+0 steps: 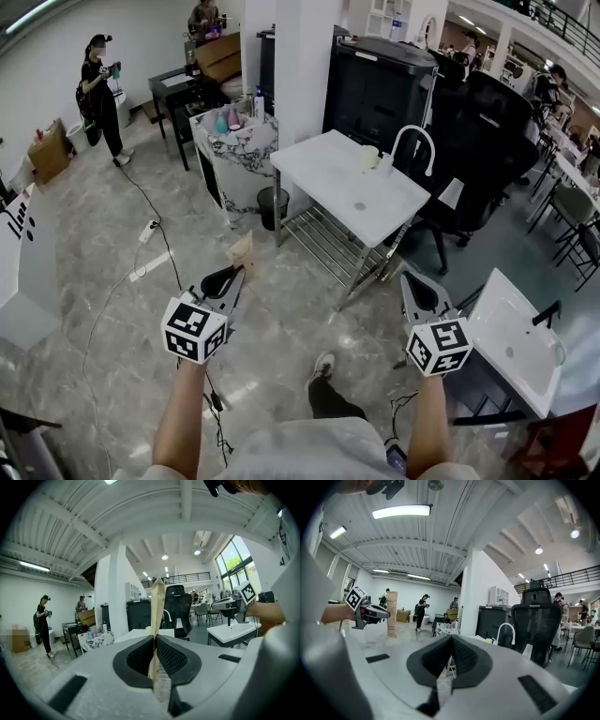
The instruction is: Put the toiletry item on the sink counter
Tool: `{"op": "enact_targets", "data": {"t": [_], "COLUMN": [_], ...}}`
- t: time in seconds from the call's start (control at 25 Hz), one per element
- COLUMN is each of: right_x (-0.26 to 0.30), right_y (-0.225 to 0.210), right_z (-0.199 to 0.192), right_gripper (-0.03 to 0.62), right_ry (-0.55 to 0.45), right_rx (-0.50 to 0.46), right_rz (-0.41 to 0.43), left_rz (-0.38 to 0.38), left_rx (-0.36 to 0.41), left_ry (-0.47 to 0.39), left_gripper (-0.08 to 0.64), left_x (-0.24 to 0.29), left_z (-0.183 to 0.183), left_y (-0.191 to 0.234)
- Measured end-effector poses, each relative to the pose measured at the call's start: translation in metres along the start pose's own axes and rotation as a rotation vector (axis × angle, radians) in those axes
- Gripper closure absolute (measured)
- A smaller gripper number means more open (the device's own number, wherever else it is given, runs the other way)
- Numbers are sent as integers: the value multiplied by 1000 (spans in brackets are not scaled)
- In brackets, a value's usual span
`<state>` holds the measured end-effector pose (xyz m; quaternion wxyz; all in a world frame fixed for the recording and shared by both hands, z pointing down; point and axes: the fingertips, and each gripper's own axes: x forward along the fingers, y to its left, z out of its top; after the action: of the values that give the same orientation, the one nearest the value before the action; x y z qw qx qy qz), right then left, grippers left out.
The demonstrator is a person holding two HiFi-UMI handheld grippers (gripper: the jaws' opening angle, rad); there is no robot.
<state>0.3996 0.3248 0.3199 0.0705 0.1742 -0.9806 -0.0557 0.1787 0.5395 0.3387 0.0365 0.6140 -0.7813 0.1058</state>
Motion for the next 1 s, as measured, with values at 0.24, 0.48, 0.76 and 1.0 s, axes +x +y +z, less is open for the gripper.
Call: {"op": "enact_targets", "data": {"t": [0.24, 0.48, 0.76, 1.0], "right_x": [76, 175, 281, 338], "right_y": [-35, -105, -185, -221], "right_z": [-16, -31, -37, -46], "right_gripper": [595, 595, 595, 595], "right_ry": [6, 14, 35, 47], "right_rx": [23, 78, 110, 152], "right_rz": [5, 6, 25, 27], "left_rz": [7, 5, -1, -38], "left_rx": [9, 26, 35, 41], "left_ry": [41, 71, 83, 111], "left_gripper": [540, 540, 540, 540], "left_x": [63, 173, 307, 383], "left_z": [-6, 10, 38, 41], "left_y": [40, 80, 120, 140]}}
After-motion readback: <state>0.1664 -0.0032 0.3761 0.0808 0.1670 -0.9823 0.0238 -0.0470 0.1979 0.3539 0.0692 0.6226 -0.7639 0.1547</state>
